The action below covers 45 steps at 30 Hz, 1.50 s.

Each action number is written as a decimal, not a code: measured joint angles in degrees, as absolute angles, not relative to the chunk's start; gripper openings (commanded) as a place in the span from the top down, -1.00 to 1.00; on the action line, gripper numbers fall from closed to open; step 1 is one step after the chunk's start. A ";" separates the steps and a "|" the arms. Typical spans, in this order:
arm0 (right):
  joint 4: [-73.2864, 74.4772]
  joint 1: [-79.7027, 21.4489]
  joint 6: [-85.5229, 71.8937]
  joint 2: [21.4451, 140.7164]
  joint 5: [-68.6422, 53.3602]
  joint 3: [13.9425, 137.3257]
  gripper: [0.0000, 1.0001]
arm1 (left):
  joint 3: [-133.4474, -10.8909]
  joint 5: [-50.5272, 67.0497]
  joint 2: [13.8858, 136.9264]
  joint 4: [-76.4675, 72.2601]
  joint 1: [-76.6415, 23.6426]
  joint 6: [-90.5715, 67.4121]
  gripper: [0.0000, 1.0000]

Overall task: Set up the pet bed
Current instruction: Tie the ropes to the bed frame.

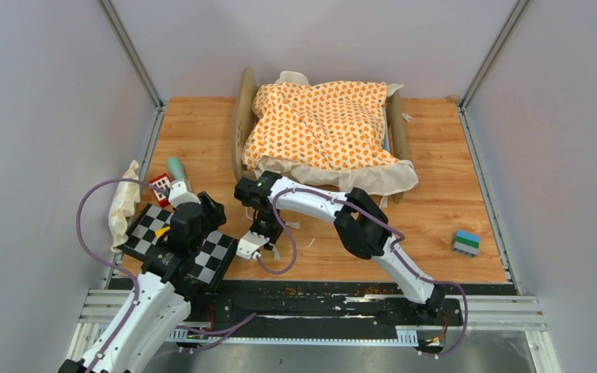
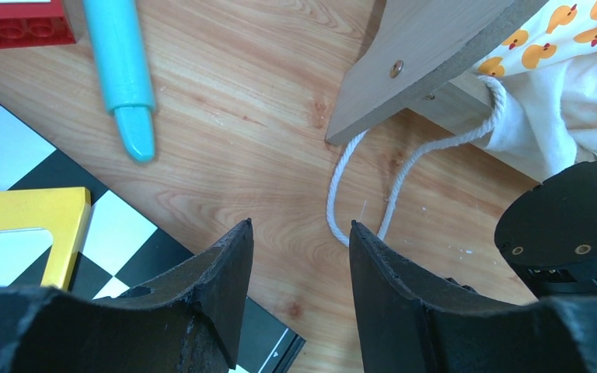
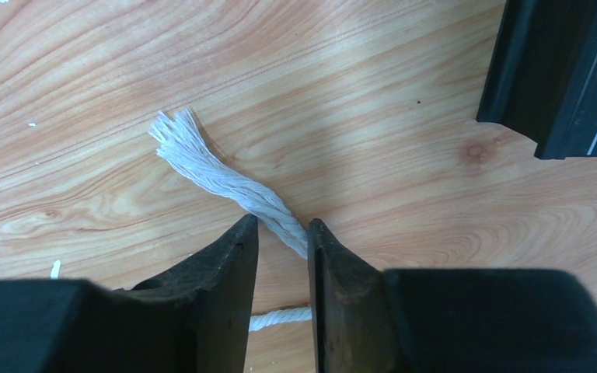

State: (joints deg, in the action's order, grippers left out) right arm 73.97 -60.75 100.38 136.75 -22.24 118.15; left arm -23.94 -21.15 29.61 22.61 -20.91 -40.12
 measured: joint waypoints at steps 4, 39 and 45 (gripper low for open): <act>74.61 -61.06 100.40 137.08 -21.93 118.58 0.68 | -23.94 -21.15 28.86 22.98 -20.86 -40.10 -0.13; 50.30 -55.68 96.47 116.86 -41.08 88.14 1.00 | -23.94 -19.44 30.24 24.21 -20.58 -39.90 -0.13; 46.24 -55.61 95.79 113.34 -43.31 83.50 1.00 | -23.94 -18.72 31.64 24.14 -20.58 -39.94 -0.13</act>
